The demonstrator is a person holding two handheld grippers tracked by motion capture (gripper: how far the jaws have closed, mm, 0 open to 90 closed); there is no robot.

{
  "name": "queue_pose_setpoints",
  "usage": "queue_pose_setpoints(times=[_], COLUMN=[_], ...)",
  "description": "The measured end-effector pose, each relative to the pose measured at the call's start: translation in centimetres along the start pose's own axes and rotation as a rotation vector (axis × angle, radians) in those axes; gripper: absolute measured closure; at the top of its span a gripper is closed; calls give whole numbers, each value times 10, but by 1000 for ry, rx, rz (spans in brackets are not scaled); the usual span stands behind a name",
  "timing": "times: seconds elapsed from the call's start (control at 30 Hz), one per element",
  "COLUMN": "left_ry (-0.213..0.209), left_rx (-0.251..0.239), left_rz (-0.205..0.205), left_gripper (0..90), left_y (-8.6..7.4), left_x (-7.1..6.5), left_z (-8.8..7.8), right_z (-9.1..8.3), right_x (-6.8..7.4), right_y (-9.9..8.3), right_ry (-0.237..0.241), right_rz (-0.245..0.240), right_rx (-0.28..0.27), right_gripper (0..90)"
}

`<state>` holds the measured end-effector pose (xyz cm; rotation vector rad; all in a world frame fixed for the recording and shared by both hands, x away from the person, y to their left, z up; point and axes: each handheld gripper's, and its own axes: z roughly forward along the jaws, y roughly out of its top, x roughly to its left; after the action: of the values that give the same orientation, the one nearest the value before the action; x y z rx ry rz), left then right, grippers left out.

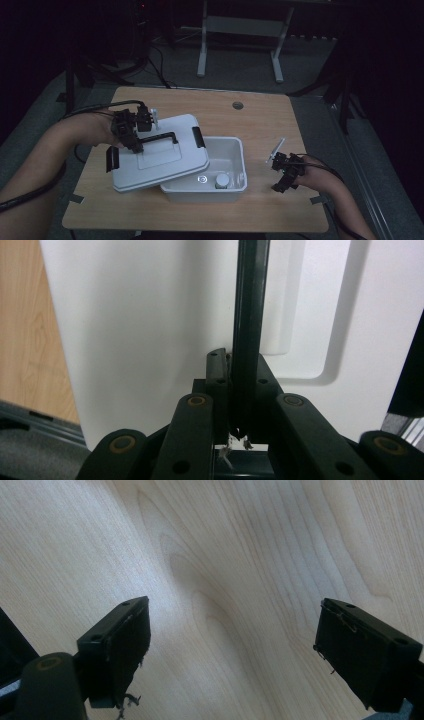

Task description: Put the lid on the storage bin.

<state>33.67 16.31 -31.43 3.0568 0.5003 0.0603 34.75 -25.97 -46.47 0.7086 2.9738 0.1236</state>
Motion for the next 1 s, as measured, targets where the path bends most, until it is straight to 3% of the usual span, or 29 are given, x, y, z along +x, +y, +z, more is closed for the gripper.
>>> queue_pose_setpoints(times=[0.5, 0.8, 1.0], left_ry=[-3, -16, -22], left_rx=[-20, -18, -8], left_rz=[110, 170, 204], left_gripper=[835, 835, 835], left_y=[45, 78, 92], left_x=[-13, -18, -21], left_z=[-1, 7, 17], right_z=[0, -1, 0], right_x=[-1, -1, -1], right_y=[-2, -2, -3], right_ry=[-1, 0, -2], right_rz=[4, 3, 0], right_rx=[3, -4, -2], right_gripper=[142, 142, 142])
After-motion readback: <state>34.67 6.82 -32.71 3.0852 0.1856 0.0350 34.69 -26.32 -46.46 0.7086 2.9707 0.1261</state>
